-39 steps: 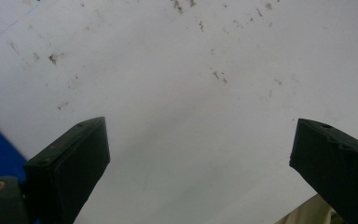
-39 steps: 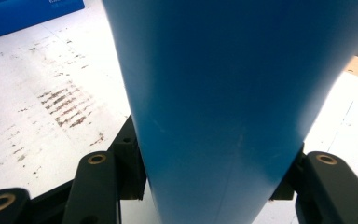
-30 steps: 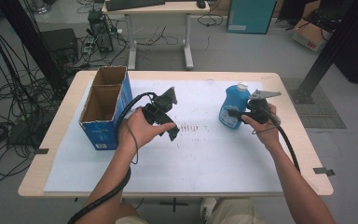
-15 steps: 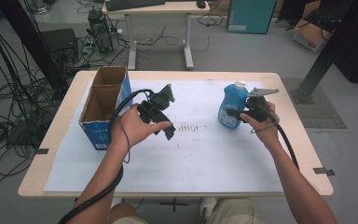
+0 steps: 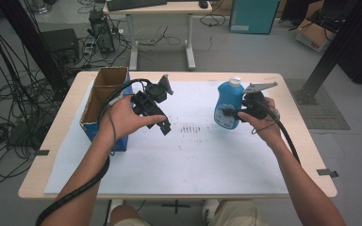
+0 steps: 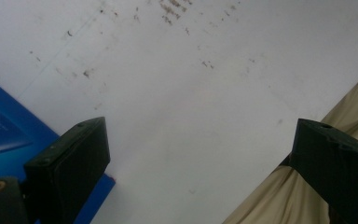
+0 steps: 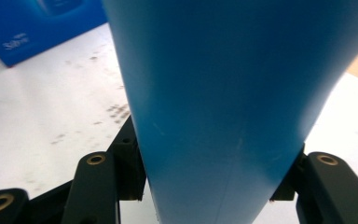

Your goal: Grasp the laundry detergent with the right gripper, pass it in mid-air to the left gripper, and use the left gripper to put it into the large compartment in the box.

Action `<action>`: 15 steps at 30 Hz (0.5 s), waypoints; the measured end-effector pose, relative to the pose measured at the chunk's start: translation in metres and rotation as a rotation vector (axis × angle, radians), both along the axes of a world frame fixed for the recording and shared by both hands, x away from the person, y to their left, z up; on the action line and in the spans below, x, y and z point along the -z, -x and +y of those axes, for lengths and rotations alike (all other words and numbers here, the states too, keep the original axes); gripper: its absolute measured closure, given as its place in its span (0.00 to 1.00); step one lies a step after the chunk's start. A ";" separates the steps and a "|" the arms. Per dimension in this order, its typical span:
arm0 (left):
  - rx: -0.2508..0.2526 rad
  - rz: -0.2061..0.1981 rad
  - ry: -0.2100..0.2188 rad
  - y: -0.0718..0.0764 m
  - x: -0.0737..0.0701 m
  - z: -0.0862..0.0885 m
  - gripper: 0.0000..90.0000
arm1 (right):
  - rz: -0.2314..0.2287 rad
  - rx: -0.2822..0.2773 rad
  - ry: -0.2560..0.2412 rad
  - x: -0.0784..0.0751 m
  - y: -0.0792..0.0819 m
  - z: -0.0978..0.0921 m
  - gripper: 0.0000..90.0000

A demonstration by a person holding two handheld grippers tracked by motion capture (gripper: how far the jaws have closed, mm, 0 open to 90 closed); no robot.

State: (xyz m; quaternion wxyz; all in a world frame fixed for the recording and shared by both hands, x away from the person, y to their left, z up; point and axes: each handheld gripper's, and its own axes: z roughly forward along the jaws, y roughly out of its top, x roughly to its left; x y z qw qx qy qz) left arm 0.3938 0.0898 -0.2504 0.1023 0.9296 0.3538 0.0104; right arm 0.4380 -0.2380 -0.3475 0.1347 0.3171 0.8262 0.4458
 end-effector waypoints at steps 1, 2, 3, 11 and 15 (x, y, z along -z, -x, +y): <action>0.012 -0.002 -0.001 0.000 -0.003 0.001 0.06 | 0.000 0.000 0.000 0.000 0.000 0.000 0.49; 0.022 -0.001 0.000 0.001 -0.007 0.001 0.06 | 0.007 -0.007 -0.003 -0.003 0.002 0.003 0.49; 0.033 -0.003 0.001 0.001 -0.010 0.002 0.06 | 0.014 -0.029 0.004 -0.008 0.004 0.009 0.49; 0.123 -0.013 -0.010 0.004 -0.031 0.008 0.06 | 0.023 -0.118 -0.014 -0.021 0.014 0.042 0.49; 0.159 -0.014 -0.009 0.005 -0.040 0.011 0.06 | 0.034 -0.174 -0.015 -0.024 0.018 0.062 0.49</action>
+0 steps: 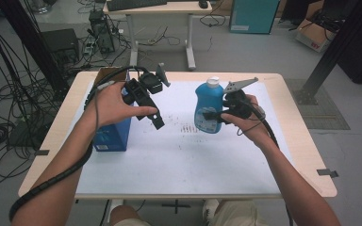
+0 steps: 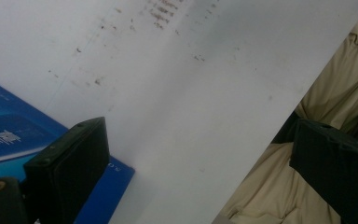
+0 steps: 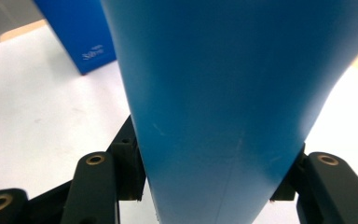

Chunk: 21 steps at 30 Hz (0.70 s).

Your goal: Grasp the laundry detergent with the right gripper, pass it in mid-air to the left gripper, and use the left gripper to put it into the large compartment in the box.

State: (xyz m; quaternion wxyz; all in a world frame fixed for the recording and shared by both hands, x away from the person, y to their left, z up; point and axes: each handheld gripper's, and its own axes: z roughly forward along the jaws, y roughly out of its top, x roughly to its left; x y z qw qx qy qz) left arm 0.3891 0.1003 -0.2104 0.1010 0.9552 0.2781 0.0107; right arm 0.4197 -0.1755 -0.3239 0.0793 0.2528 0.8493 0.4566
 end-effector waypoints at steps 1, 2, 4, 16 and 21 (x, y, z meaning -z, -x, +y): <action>0.007 -0.003 0.000 0.000 -0.002 0.001 0.06 | 0.003 -0.014 -0.001 0.000 0.001 0.005 0.49; 0.016 -0.011 -0.011 0.000 -0.004 0.001 0.06 | 0.005 -0.031 -0.001 0.000 0.001 0.010 0.49; 0.032 -0.016 -0.016 0.000 -0.009 0.002 0.06 | 0.011 -0.060 0.004 0.000 0.002 0.021 0.49; 0.117 -0.033 -0.062 -0.006 -0.031 0.004 0.05 | 0.018 -0.231 0.004 0.012 0.007 0.071 0.49; 0.151 -0.022 -0.071 -0.008 -0.033 -0.001 0.05 | 0.010 -0.295 0.001 0.017 0.008 0.084 0.49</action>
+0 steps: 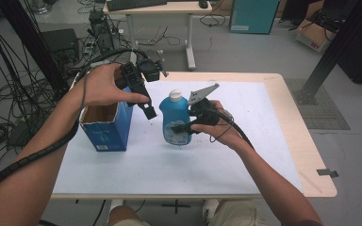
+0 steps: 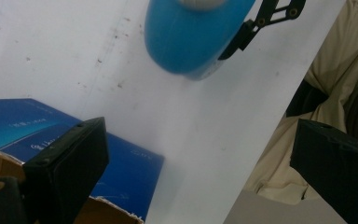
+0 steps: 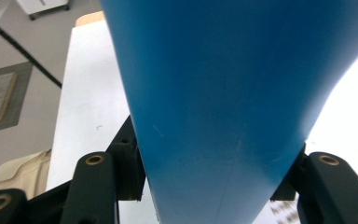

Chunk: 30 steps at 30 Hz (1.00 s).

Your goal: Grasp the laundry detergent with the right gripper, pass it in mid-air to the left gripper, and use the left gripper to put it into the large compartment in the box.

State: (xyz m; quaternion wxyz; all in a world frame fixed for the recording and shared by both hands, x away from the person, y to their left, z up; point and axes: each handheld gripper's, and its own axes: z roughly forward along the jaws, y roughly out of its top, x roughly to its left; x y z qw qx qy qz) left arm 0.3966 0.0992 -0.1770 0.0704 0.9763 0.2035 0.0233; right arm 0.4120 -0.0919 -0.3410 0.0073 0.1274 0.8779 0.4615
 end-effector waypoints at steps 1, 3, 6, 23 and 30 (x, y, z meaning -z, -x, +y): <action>0.011 0.002 0.004 0.000 -0.001 -0.001 0.05 | -0.002 -0.012 0.002 0.001 0.001 0.003 0.49; 0.033 0.005 0.012 -0.002 -0.003 -0.003 0.05 | 0.000 -0.033 -0.006 0.003 0.001 0.009 0.49; 0.058 0.005 0.015 -0.002 -0.004 -0.006 0.05 | 0.000 -0.065 -0.024 0.005 0.003 0.015 0.49; 0.158 0.070 -0.033 0.003 0.001 -0.014 0.05 | -0.032 -0.201 -0.043 0.009 0.017 0.043 0.48; 0.177 0.106 -0.040 0.004 0.010 -0.017 0.05 | -0.048 -0.237 -0.034 0.005 0.021 0.046 0.48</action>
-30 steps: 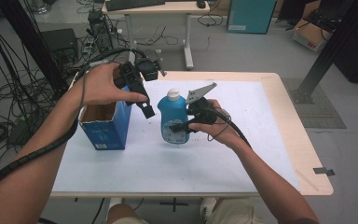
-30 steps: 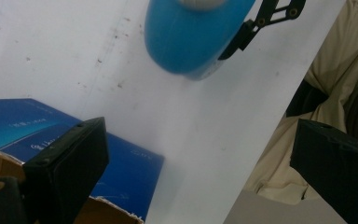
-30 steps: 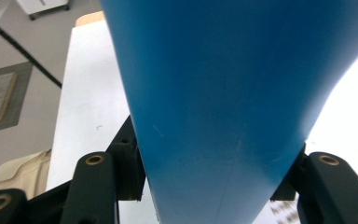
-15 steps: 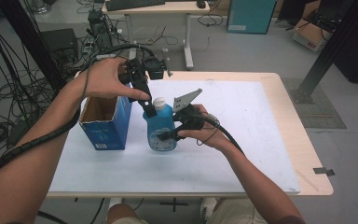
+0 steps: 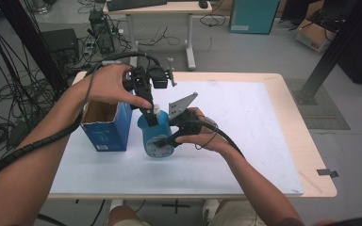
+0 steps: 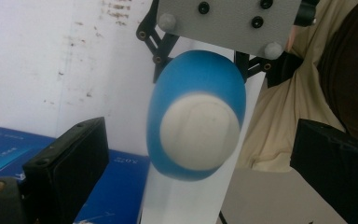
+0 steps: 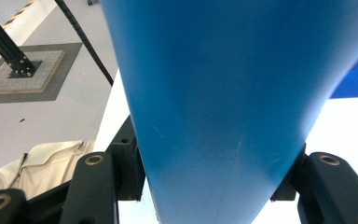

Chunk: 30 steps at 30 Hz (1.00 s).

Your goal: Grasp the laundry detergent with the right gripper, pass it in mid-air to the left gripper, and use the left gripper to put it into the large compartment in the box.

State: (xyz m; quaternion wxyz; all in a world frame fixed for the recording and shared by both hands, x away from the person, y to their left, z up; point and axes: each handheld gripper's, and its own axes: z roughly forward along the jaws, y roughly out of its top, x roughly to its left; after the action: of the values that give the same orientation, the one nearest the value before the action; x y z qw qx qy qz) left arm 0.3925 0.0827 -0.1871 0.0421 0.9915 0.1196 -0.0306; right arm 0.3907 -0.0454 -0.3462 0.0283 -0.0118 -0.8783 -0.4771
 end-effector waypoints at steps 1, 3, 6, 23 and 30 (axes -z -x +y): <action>0.001 0.006 0.002 -0.001 0.001 -0.001 0.05 | -0.003 0.000 -0.001 -0.001 0.000 0.000 0.48; 0.011 0.015 -0.001 -0.001 0.004 -0.002 0.05 | -0.005 0.004 -0.010 -0.002 0.000 0.000 0.48; 0.017 0.018 0.004 -0.001 0.008 -0.003 0.05 | -0.009 0.008 -0.013 -0.004 0.000 0.000 0.48; 0.045 0.014 0.013 0.003 0.015 -0.008 0.05 | -0.016 0.005 -0.017 -0.015 0.002 -0.003 0.48; 0.066 0.019 -0.014 0.005 0.015 -0.010 0.05 | -0.017 0.004 -0.023 -0.019 0.003 -0.003 0.48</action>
State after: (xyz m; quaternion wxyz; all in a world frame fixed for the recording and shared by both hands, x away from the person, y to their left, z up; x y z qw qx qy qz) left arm 0.3875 0.0727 -0.2024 0.0328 0.9948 0.0872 -0.0403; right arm 0.3877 -0.0483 -0.3276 0.0203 -0.0091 -0.8730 -0.4872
